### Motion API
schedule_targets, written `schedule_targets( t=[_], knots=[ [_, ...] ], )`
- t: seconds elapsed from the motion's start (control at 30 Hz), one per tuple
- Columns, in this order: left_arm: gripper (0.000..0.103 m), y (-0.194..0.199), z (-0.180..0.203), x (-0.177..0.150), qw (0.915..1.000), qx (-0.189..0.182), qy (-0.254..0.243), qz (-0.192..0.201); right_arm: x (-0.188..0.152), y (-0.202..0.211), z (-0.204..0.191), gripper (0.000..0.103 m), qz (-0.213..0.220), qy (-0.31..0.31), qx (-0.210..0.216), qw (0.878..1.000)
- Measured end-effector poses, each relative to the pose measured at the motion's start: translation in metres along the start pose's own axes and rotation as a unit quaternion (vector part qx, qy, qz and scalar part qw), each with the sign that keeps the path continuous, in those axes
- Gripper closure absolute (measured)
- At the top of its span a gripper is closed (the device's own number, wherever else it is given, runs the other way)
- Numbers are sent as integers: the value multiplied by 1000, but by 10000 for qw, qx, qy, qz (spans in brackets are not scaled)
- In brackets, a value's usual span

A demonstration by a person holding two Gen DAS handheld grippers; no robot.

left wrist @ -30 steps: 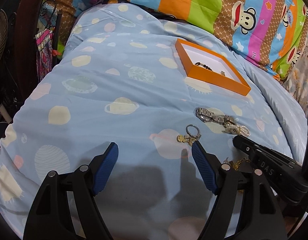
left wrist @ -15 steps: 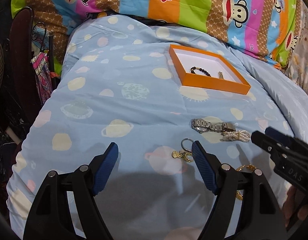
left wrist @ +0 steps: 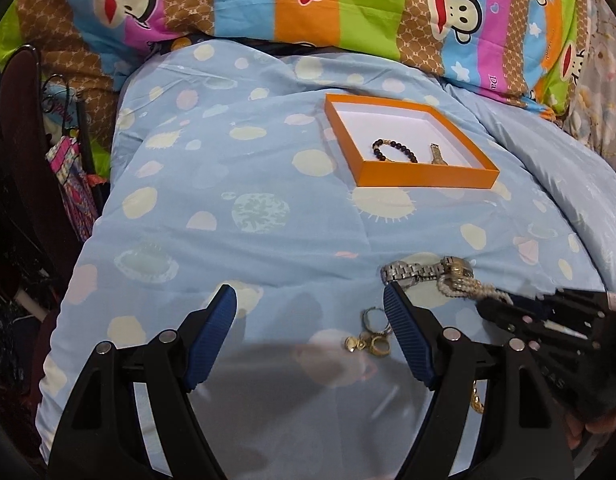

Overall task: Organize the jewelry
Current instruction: 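Grasp the pearl brooch with the right gripper, then grasp the silver watch with the left gripper while the right lifts the pearl brooch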

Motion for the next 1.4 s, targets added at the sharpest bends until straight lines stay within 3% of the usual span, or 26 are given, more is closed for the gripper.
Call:
schedule_targets(
  t=[0.3, 0.6, 0.77, 0.9, 1.03, 1.17, 1.3, 1.4],
  knots=[
    [29, -12, 26, 6, 9989, -391, -172, -200, -38, 33, 25, 96, 321, -634, -158, 9973],
    [31, -46, 83, 14, 9917, -478, -1129, -398, -63, 34, 45, 96, 369, -1266, 207, 9911],
    [48, -58, 89, 11, 9849, -807, -1440, -513, -62, 33, 46, 96, 400, -1319, 285, 9901],
    [72, -51, 95, 3, 9782, -1056, -1720, -485, -61, 32, 49, 96, 417, -1373, 328, 9891],
    [73, -44, 104, -9, 9735, -1152, -1921, -461, -61, 33, 50, 96, 448, -1383, 316, 9889],
    [72, -42, 107, -12, 9753, -1066, -1884, -429, -62, 33, 49, 96, 450, -1368, 293, 9891],
    [58, -47, 106, -5, 9780, -1079, -1728, -441, -62, 33, 50, 96, 449, -1351, 291, 9894],
    [58, -50, 109, -2, 9779, -1038, -1764, -419, -62, 33, 50, 96, 454, -1352, 291, 9893]
  ],
)
Point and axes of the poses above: each gripper's, at about its wrist camera, not at the fingertips, and y roughly against the way its jaws point, z to its right, x to its top, the point moved 5 cm from there along -y, roughly the way its jaws point, and after that the axes turned 10 degrees about -z, right-handed, at the moved point
